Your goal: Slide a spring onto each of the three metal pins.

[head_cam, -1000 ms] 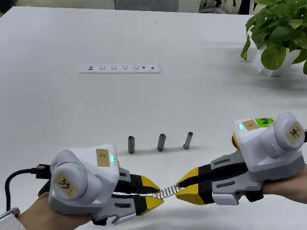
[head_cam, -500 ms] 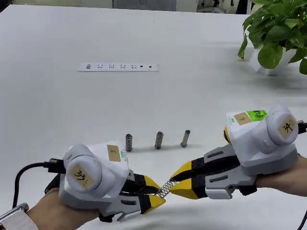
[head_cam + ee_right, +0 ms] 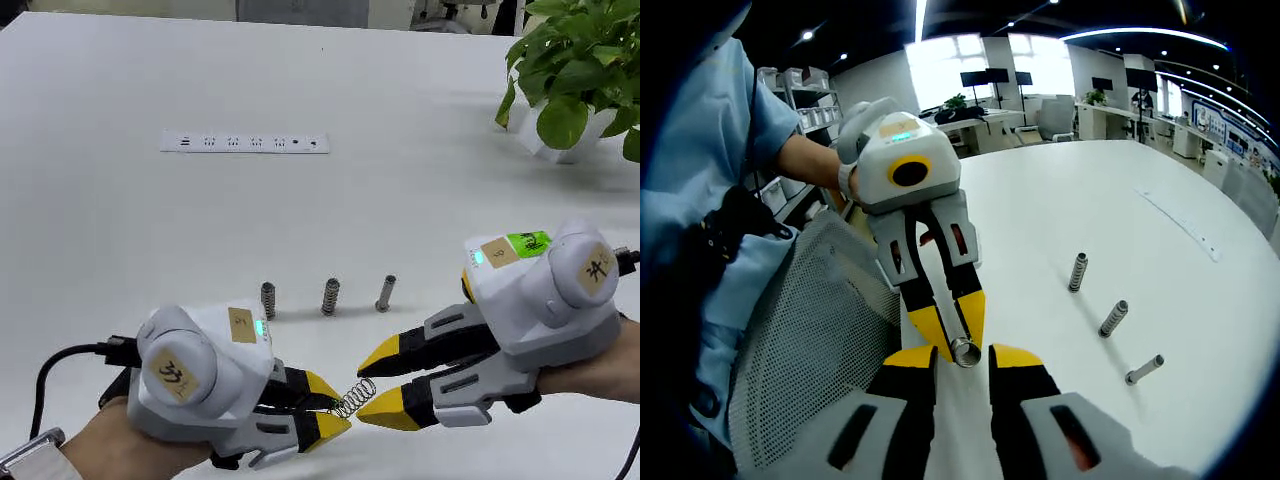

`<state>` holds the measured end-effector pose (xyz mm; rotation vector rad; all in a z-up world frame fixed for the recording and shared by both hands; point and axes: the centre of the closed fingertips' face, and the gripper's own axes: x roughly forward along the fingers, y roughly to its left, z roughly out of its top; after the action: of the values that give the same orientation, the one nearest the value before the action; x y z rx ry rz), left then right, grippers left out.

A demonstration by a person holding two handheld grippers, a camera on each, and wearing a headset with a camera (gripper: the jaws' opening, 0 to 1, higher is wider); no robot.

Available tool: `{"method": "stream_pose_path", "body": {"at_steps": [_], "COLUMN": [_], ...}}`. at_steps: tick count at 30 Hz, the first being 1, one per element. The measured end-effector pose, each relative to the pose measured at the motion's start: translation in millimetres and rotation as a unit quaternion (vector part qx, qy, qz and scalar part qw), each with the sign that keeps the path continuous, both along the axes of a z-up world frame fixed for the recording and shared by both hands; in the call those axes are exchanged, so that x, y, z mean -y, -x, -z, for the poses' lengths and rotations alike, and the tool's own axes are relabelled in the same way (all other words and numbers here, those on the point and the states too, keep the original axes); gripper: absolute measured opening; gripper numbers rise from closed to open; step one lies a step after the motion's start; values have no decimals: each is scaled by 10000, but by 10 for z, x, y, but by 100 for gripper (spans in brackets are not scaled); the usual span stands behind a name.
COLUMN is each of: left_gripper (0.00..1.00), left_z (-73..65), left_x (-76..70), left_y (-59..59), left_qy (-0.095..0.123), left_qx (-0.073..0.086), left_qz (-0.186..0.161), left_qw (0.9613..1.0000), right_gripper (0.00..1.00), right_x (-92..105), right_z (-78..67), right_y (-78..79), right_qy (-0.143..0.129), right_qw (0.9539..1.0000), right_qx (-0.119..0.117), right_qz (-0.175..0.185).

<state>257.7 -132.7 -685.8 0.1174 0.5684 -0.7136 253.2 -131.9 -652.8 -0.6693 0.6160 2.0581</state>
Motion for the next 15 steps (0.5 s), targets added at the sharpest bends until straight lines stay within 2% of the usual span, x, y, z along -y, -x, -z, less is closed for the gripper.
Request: {"method": "stream_pose_path", "body": {"at_steps": [4,15], "left_gripper": [9,9], "left_z": [-37,-88], "left_x": [107,145], "left_y": [21,18], "left_qy": [-66,-87], "left_qx": [19,102], "left_qz": [118,244], "left_qw": [9999,9996], "right_gripper": [19,15], "right_x": [0,-14], "right_z": [48,111], "right_y": [42,147], "right_qy": [196,410], "right_qw": [9992,9966], "right_qx": [160,241], "right_qz": [-308,-668]}}
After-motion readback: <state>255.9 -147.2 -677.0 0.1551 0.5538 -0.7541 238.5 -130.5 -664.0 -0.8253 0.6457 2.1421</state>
